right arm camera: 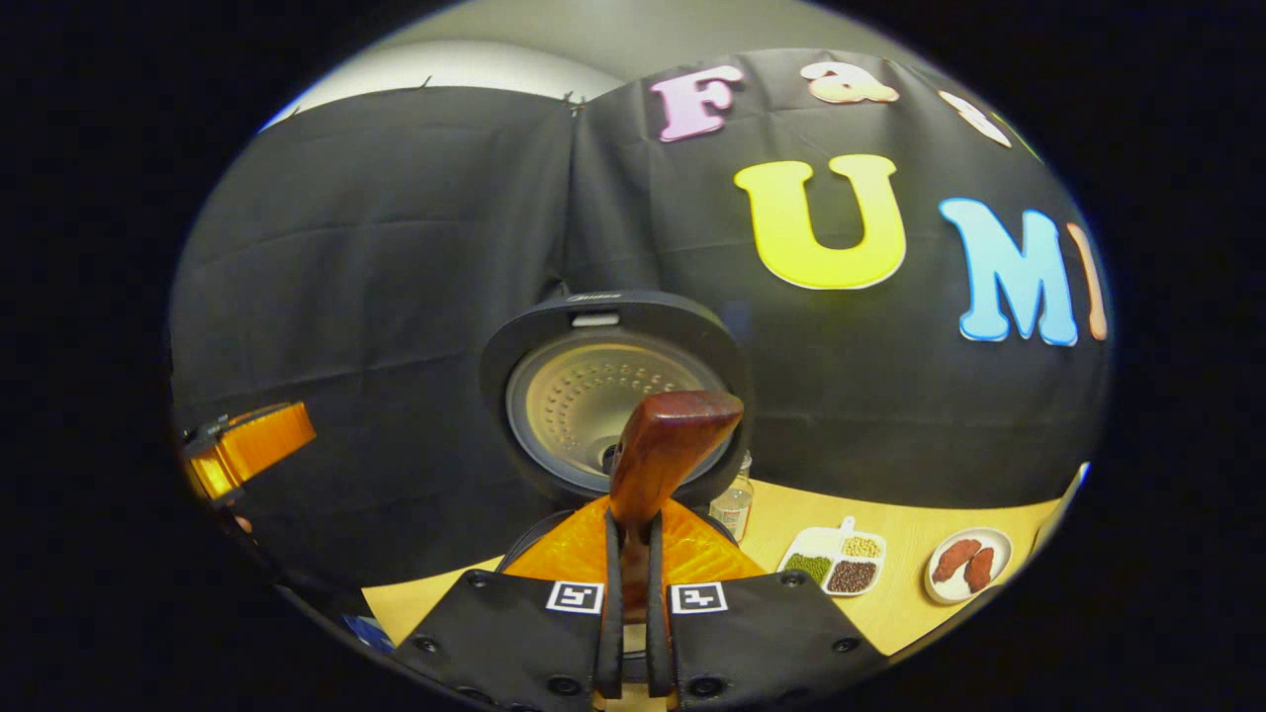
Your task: Close the left gripper, press the button to open the rice cooker; take a wooden spoon from the chopstick holder with the right hand, scoop a spoonful of rice and pour it into the rice cooker, then put the wooden spoon back into the chopstick holder.
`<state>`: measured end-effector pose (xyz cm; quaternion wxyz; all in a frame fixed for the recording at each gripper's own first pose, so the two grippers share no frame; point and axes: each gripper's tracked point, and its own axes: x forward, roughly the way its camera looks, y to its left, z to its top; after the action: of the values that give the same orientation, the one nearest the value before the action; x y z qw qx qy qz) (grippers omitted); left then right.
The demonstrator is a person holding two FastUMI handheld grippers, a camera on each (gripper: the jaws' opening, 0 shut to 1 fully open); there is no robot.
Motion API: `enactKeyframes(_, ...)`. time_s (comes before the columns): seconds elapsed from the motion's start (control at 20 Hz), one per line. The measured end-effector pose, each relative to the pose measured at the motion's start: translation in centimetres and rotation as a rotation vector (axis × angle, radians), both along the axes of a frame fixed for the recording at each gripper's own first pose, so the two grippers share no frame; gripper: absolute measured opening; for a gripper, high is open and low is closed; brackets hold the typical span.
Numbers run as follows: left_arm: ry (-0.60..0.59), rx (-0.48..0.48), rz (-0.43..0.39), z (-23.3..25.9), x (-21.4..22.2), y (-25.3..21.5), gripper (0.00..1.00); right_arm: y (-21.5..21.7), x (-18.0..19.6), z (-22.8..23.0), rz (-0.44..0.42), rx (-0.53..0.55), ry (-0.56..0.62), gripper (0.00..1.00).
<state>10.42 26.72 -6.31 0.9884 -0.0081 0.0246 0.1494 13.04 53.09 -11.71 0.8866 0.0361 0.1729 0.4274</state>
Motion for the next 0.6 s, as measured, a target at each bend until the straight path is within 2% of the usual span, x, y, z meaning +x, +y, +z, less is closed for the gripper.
enactKeyframes(0.05,-0.003,0.002,-0.01,0.2,0.1,-0.5,0.88,-1.0,0.2,0.4,-0.018,0.032,0.033,0.08)
enactKeyframes(0.15,-0.012,0.001,-0.031,0.5,0.5,-1.7,0.88,-2.1,1.0,1.1,-0.059,0.098,0.109,0.08)
enactKeyframes(0.2,-0.016,0.0,-0.041,0.6,0.7,-2.4,0.87,-3.2,1.1,1.3,-0.08,0.132,0.149,0.11)
enactKeyframes(0.35,-0.016,-0.002,-0.073,0.7,1.2,-4.4,0.87,-7.0,1.5,1.3,-0.15,0.226,0.253,0.11)
enactKeyframes(0.6,-0.031,0.013,-0.129,2.0,1.8,-8.0,0.87,-14.3,2.9,1.2,-0.296,0.269,0.292,0.11)
